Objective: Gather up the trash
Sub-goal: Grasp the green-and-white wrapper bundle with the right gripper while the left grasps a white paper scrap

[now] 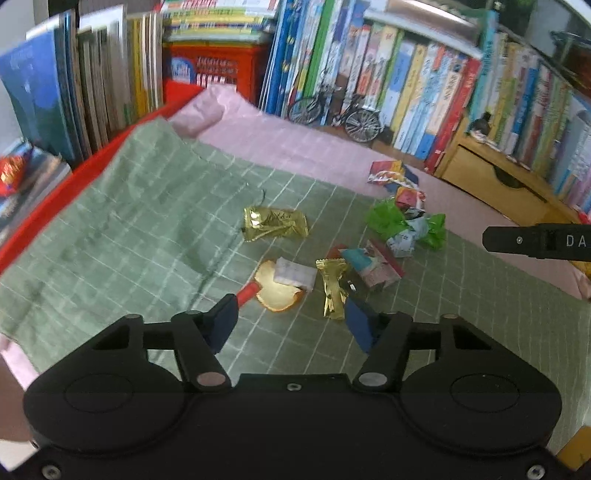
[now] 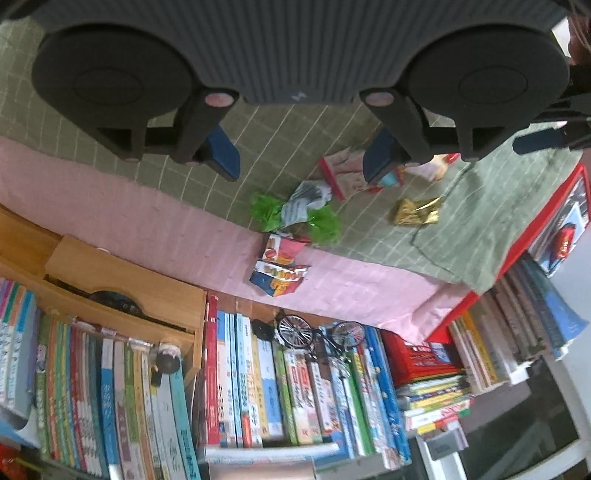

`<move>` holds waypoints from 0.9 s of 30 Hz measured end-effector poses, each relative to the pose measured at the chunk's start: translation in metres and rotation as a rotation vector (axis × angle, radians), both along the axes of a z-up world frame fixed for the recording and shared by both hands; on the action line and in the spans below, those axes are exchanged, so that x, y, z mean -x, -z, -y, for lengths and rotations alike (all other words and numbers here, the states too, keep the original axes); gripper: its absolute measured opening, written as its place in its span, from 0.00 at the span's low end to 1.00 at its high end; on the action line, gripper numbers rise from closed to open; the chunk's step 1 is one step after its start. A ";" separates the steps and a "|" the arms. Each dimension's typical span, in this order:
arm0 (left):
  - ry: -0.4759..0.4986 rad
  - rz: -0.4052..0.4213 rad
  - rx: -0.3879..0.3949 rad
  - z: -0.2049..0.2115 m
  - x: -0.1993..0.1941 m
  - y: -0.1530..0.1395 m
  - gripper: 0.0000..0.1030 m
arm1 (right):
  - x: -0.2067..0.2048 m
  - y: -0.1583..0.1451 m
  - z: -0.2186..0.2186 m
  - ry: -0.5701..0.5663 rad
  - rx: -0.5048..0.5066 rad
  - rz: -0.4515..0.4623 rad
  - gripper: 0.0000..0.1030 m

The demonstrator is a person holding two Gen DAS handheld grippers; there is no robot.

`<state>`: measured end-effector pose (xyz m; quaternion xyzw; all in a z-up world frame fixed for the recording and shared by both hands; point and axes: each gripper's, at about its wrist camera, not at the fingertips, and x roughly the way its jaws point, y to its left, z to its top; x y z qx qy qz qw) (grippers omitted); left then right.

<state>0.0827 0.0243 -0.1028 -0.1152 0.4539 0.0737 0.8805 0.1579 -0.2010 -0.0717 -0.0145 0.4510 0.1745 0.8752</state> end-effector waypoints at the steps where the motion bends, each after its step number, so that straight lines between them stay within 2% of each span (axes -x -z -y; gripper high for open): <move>1: -0.010 -0.009 0.010 -0.001 -0.006 0.006 0.56 | -0.008 0.005 0.000 0.002 0.001 -0.007 0.82; 7: -0.049 -0.056 0.006 -0.005 -0.038 0.038 0.54 | -0.052 0.037 -0.004 0.000 0.009 -0.048 0.85; 11: -0.029 -0.066 -0.031 -0.004 -0.056 0.052 0.41 | -0.075 0.056 -0.010 0.010 0.011 -0.068 0.85; 14: 0.008 -0.047 -0.064 0.002 -0.066 0.056 0.41 | -0.087 0.068 -0.015 0.014 0.012 -0.079 0.85; 17: 0.050 -0.065 -0.089 0.010 -0.076 0.064 0.41 | -0.095 0.078 -0.019 0.020 0.011 -0.093 0.86; 20: 0.056 -0.090 -0.119 0.017 -0.082 0.074 0.41 | -0.102 0.087 -0.022 0.027 0.015 -0.110 0.86; 23: 0.054 -0.111 -0.112 0.018 -0.084 0.082 0.42 | -0.106 0.095 -0.024 0.032 0.014 -0.130 0.86; 27: 0.083 -0.104 -0.153 0.024 -0.082 0.085 0.42 | -0.109 0.102 -0.025 0.027 0.007 -0.142 0.87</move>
